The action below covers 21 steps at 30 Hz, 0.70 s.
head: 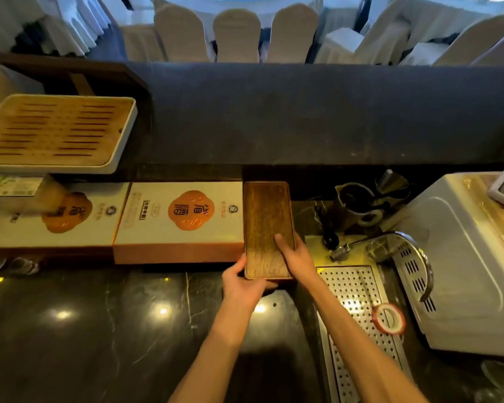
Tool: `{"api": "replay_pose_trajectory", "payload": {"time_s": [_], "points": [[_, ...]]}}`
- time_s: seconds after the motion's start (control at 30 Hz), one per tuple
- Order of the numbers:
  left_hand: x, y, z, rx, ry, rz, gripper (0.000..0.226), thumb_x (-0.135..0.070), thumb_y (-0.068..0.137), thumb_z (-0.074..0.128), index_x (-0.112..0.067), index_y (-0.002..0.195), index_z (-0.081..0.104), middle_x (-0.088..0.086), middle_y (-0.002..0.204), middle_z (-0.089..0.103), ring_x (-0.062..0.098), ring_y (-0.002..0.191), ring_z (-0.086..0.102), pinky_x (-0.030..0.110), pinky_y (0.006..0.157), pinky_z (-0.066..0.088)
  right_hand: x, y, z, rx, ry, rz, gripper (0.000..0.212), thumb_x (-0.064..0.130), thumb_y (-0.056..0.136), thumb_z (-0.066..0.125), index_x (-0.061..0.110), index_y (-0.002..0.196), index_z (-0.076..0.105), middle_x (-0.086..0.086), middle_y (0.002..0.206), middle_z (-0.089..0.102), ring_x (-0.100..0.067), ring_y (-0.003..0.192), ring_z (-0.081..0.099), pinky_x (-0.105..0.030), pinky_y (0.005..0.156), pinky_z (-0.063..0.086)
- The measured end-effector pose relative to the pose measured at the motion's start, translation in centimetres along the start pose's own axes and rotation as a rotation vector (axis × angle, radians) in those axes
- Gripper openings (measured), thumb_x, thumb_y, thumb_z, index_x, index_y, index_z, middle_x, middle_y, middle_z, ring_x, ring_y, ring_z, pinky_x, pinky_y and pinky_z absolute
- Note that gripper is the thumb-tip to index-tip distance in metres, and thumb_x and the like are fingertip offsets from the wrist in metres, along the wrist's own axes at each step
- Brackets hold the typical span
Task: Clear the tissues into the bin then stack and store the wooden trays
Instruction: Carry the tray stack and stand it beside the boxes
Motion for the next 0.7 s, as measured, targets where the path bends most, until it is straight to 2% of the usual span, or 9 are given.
{"api": "replay_pose_trajectory", "payload": {"time_s": [0.03,0.07,0.13,0.2,0.3,0.43,0.53,0.6,0.7], "points": [[0.4,0.1,0.4,0.017,-0.163,-0.111,0.034,-0.012,0.09,0.058,-0.003,0.123,0.054,0.021,0.134,0.058,0.042,0.136,0.04,0.068,0.113,0.021,0.3,0.0,-0.1,-0.011,-0.032,-0.013,0.063,0.055,0.085,0.059,0.027,0.14,0.044,0.007,0.117,0.063,0.004,0.094,0.062,-0.01,0.065,0.051],[0.5,0.1,0.4,-0.007,-0.243,-0.172,0.034,-0.021,0.096,0.052,-0.004,0.125,0.052,0.024,0.146,0.045,0.047,0.143,0.024,0.069,0.115,0.01,0.7,0.0,-0.1,-0.022,-0.053,-0.023,0.063,0.055,0.085,0.059,0.026,0.139,0.045,0.005,0.118,0.064,0.002,0.095,0.062,-0.012,0.068,0.051],[0.2,0.1,0.5,-0.024,-0.281,-0.195,0.043,-0.027,0.099,0.048,-0.006,0.136,0.045,0.024,0.153,0.034,0.048,0.145,0.013,0.068,0.116,0.005,1.1,-0.3,-0.4,-0.061,-0.093,-0.039,0.061,0.055,0.086,0.058,0.024,0.137,0.047,0.002,0.121,0.065,-0.01,0.101,0.064,-0.025,0.083,0.054],[0.0,-0.6,0.6,-0.019,-0.241,-0.145,0.049,-0.029,0.1,0.047,-0.006,0.141,0.039,0.025,0.15,0.038,0.047,0.143,0.024,0.066,0.116,0.011,1.5,-1.1,-0.4,-0.116,-0.155,-0.072,0.057,0.058,0.088,0.055,0.024,0.133,0.049,0.003,0.12,0.065,-0.015,0.105,0.064,-0.032,0.088,0.053],[-0.6,-1.0,-0.1,-0.026,0.045,-0.005,0.056,-0.035,0.097,0.052,-0.011,0.145,0.035,0.02,0.142,0.051,0.037,0.134,0.045,0.056,0.116,0.028,1.4,-2.3,-0.2,-0.206,-0.153,-0.127,0.051,0.06,0.088,0.051,0.033,0.131,0.047,0.011,0.113,0.066,-0.004,0.095,0.066,-0.023,0.076,0.055],[-0.9,-0.5,0.4,-0.013,0.456,0.156,0.049,-0.037,0.1,0.046,-0.015,0.143,0.041,0.009,0.136,0.057,0.026,0.128,0.051,0.044,0.114,0.035,0.6,-3.1,-0.1,-0.268,-0.143,-0.133,0.051,0.057,0.087,0.056,0.036,0.133,0.047,0.021,0.106,0.065,0.003,0.089,0.067,-0.021,0.074,0.057],[-1.1,0.4,0.1,-0.219,0.531,0.282,0.039,-0.036,0.101,0.042,-0.011,0.128,0.055,0.009,0.12,0.064,0.025,0.113,0.059,0.041,0.101,0.046,0.9,-3.2,-0.6,-0.368,-0.152,-0.141,0.049,0.056,0.088,0.056,0.033,0.131,0.053,0.015,0.109,0.069,0.003,0.086,0.067,-0.019,0.069,0.057],[-1.0,0.2,-0.3,-0.393,0.582,0.425,0.034,-0.039,0.1,0.041,-0.015,0.113,0.061,0.006,0.106,0.067,0.026,0.103,0.063,0.043,0.094,0.05,1.2,-3.4,-0.5,-0.394,-0.173,-0.15,0.045,0.058,0.088,0.054,0.036,0.128,0.054,0.02,0.102,0.069,0.001,0.08,0.068,-0.019,0.064,0.056],[-1.6,-0.1,-0.8,-0.575,0.801,0.668,0.032,-0.041,0.1,0.038,-0.021,0.09,0.062,-0.001,0.088,0.067,0.023,0.09,0.066,0.032,0.076,0.044,1.3,-3.6,-0.6,-0.438,-0.224,-0.172,0.044,0.063,0.088,0.05,0.041,0.126,0.053,0.03,0.089,0.063,0.007,0.078,0.065,-0.019,0.064,0.054]]}}
Point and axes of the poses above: each hand's wrist, its own y-axis towards the middle knuckle, its own z-axis out of the palm, x = y × z, the point moved 8 cm from there along y, towards the middle knuckle
